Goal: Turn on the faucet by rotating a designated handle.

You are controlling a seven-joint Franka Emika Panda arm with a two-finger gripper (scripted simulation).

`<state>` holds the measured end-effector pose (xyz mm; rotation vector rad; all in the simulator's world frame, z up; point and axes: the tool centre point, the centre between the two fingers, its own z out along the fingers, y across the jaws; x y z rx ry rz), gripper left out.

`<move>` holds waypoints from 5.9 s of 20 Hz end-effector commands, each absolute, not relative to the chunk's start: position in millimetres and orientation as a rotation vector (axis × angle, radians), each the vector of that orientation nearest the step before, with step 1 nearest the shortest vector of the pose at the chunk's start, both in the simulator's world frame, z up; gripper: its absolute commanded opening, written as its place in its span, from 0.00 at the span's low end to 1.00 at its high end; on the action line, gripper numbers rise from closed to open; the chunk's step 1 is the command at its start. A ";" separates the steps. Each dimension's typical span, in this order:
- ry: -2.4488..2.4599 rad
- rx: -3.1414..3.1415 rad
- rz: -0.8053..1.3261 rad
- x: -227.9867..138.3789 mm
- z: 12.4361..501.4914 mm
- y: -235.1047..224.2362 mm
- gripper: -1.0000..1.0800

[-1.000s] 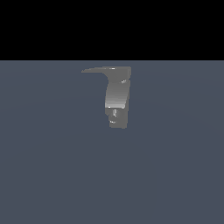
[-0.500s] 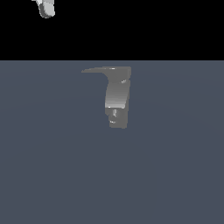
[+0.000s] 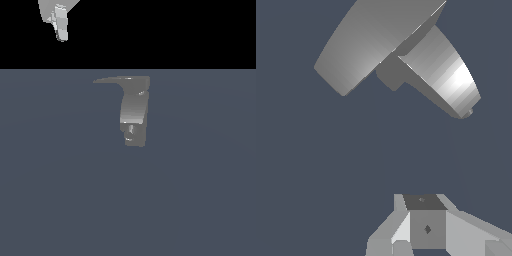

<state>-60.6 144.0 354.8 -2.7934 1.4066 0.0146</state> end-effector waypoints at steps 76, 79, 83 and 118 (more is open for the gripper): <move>2.474 -1.936 0.000 85.3 248.5 96.6 0.00; 2.474 -1.936 0.000 77.0 248.5 99.2 0.00; 2.474 -1.936 0.000 65.7 248.5 102.7 0.00; 2.476 -1.933 -0.001 -20.2 248.4 69.5 0.00</move>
